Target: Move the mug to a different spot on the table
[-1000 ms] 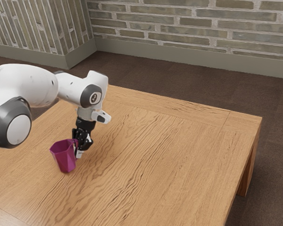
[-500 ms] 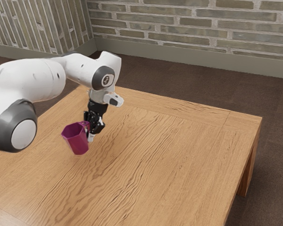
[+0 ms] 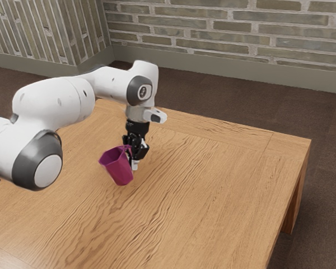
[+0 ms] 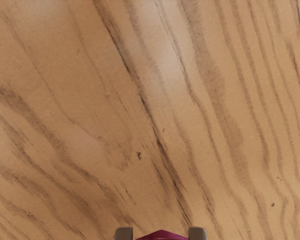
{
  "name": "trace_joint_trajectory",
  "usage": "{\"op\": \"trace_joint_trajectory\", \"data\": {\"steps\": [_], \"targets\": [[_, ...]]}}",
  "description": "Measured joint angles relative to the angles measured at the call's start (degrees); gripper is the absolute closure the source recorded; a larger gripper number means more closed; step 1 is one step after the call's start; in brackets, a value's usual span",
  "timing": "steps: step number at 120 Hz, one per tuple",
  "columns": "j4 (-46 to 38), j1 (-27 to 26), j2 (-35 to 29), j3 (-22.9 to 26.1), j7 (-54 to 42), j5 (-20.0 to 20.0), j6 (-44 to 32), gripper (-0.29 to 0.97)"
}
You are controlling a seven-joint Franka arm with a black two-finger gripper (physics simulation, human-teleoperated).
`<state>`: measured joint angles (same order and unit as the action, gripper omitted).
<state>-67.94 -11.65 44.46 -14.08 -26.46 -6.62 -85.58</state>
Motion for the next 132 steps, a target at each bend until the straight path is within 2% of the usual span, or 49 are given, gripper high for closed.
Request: {"op": "trace_joint_trajectory", "data": {"steps": [70, 132], "targets": [[8.48, -2.3, 9.11, -3.25, 3.31, 1.23, 8.41, 0.75], [10.12, -2.74, 11.17, -3.41, 4.44, 1.22, 7.92, 0.74]]}}
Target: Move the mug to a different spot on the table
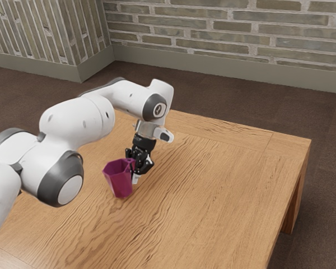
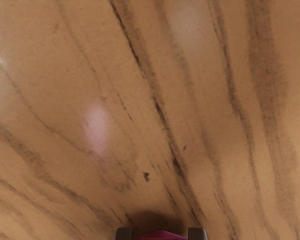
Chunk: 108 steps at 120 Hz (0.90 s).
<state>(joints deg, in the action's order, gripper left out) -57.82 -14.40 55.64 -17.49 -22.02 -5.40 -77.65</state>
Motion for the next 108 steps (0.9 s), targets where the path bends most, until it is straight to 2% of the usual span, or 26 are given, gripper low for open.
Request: {"op": "trace_joint_trajectory", "data": {"steps": [22, 50, 77, 97, 108], "targets": [[-0.03, -0.01, 0.05, 0.05, 0.29, -0.31, -0.39, 0.65], [-0.44, 0.0, 0.05, 0.35, 0.56, -0.92, -1.89, 0.45], [0.34, 0.13, -0.29, 0.62, 0.53, -3.0, -7.05, 0.28], [0.19, 1.02, -5.9, 0.26, 0.33, -4.0, -10.14, 0.2], [-3.01, 1.41, -11.23, 0.13, 0.09, -4.08, -11.38, 0.14]]}}
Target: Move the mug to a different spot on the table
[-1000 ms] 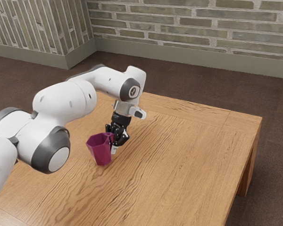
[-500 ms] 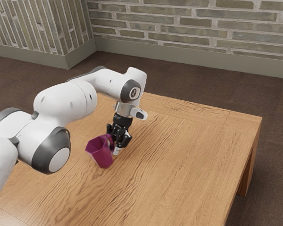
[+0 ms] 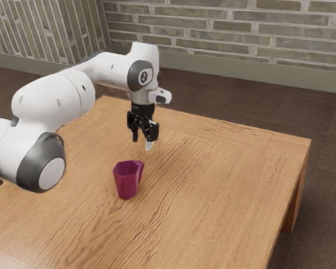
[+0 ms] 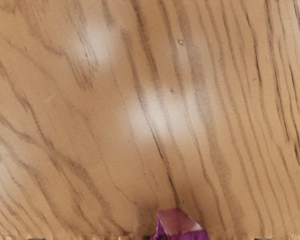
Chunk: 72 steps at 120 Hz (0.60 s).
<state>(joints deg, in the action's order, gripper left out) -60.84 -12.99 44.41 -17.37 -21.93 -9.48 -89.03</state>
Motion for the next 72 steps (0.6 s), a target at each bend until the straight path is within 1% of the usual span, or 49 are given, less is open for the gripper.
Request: {"op": "trace_joint_trajectory", "data": {"steps": [5, 21, 34, 44, 61, 72], "targets": [[-2.53, 0.15, -2.84, -0.02, -0.1, 0.11, -0.71, 0.12], [-14.12, 0.4, -13.89, 0.23, -0.2, 0.81, -4.39, 0.06], [-20.23, 0.43, -21.38, 0.51, 1.25, 2.61, -7.28, 0.04], [-22.99, 0.45, -24.63, 0.79, 2.9, 3.29, -8.77, 0.03], [-25.29, 0.42, -27.49, 1.47, 5.43, 3.9, -10.01, 0.01], [-25.92, 1.04, -32.23, 2.02, 6.79, 4.1, -10.01, 0.01]]}}
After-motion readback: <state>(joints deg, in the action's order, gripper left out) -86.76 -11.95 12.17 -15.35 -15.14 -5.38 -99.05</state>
